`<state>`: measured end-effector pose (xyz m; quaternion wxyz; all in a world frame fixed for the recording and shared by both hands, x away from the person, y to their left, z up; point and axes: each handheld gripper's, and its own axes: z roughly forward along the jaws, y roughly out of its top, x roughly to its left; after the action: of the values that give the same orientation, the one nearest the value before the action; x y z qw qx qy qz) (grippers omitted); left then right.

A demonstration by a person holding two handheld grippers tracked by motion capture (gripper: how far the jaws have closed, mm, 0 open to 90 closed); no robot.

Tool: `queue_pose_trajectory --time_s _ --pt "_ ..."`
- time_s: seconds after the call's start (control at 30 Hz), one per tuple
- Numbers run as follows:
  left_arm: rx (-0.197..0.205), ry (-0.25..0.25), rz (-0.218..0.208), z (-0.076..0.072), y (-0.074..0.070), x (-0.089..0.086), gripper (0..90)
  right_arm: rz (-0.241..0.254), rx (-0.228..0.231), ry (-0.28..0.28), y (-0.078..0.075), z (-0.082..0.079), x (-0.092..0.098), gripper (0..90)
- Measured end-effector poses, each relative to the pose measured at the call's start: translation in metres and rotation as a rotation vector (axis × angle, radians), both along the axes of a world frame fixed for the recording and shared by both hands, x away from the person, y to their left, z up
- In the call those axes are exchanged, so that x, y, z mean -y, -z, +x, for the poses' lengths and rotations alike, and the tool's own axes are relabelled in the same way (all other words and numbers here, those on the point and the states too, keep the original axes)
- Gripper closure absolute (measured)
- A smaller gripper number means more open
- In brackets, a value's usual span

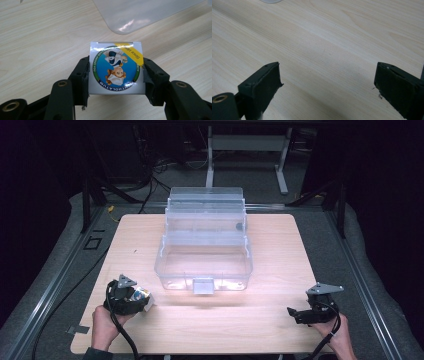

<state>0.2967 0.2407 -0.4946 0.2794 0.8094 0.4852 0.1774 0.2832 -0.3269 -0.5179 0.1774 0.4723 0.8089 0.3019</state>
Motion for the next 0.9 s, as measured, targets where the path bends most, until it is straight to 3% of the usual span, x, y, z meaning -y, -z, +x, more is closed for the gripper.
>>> queue_pose_trajectory --time_s 0.5,0.9 --pt "0.012 0.149 -0.001 -0.006 -0.018 0.025 46.5 -0.009 -0.007 -0.016 0.001 0.001 -0.001 6.2" --pt "0.017 0.273 -0.006 -0.006 -0.026 0.054 46.4 -0.02 -0.009 -0.022 0.001 0.0 -0.002 6.4"
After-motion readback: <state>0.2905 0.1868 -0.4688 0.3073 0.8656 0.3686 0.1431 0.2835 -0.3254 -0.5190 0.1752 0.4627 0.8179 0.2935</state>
